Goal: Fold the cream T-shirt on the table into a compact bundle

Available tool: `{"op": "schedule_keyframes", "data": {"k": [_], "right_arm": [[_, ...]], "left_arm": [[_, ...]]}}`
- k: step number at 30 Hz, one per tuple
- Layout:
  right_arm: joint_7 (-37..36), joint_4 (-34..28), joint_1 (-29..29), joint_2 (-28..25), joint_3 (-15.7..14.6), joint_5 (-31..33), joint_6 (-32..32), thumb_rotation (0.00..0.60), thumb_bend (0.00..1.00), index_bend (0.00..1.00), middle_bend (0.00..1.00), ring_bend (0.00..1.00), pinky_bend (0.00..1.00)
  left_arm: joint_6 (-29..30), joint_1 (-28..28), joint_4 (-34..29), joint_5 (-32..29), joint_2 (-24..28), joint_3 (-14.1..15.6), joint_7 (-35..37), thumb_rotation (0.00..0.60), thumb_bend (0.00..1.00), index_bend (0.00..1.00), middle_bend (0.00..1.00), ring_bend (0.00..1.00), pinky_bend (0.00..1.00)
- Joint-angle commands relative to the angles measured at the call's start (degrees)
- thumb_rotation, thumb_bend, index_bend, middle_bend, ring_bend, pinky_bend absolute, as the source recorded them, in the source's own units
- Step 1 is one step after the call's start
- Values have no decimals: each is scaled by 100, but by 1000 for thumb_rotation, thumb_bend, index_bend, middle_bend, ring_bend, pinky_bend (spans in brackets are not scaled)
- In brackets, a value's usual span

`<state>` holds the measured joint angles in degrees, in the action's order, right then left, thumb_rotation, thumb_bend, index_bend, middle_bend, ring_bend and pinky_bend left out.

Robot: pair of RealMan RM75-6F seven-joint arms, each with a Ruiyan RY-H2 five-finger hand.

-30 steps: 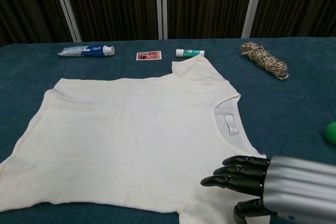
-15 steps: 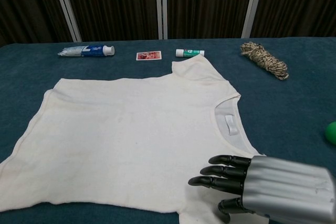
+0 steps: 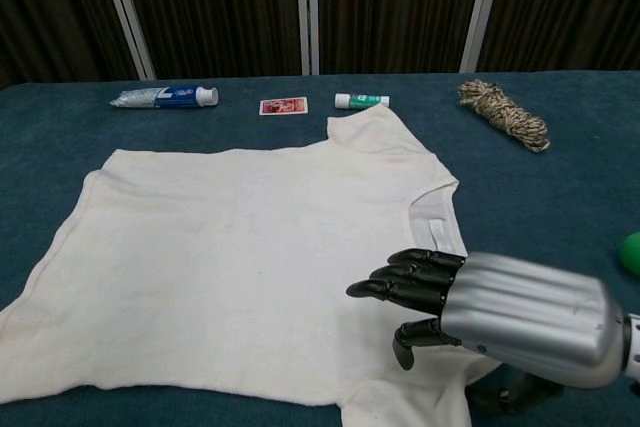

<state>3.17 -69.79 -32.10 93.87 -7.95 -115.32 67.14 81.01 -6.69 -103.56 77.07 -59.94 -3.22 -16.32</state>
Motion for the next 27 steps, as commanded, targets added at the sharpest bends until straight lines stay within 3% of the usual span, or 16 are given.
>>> {"op": "schedule_keyframes", "data": {"k": [1, 12, 15, 17, 19, 21, 27], "right_arm": [[-81, -34, -17, -21, -54, 46, 29, 600, 289, 441, 33, 0, 0], [-277, 106, -27, 43, -148, 185, 183, 600, 430, 596, 66, 0, 0], [-465, 128, -15, 53, -164, 238, 306, 600, 432, 617, 81, 0, 0], [-528, 167, -19, 54, -185, 231, 367, 600, 432, 638, 89, 0, 0], [-576, 200, -32, 51, -206, 218, 422, 600, 432, 656, 97, 0, 0], [-589, 205, -44, 38, -216, 213, 458, 600, 432, 660, 100, 0, 0], [-532, 122, -77, -28, -227, 261, 460, 600, 432, 672, 113, 0, 0]], "left_arm": [[-2, -2, -1, 5, -3, 7, -7, 600, 0, 0, 0, 0, 0], [-60, -38, 44, 134, -15, 54, 143, 600, 0, 0, 0, 0, 0], [-347, -185, 138, 727, -15, 263, 760, 600, 1, 2, 0, 0, 0], [-522, -306, 351, 1191, 0, 427, 1297, 600, 15, 64, 0, 0, 0], [-587, -422, 691, 1608, -133, 543, 1674, 600, 49, 226, 0, 0, 0], [-580, -494, 991, 1870, -323, 607, 1869, 600, 88, 328, 0, 0, 0], [-670, -709, 1963, 2552, -930, 932, 2355, 600, 248, 436, 0, 0, 0]]}}
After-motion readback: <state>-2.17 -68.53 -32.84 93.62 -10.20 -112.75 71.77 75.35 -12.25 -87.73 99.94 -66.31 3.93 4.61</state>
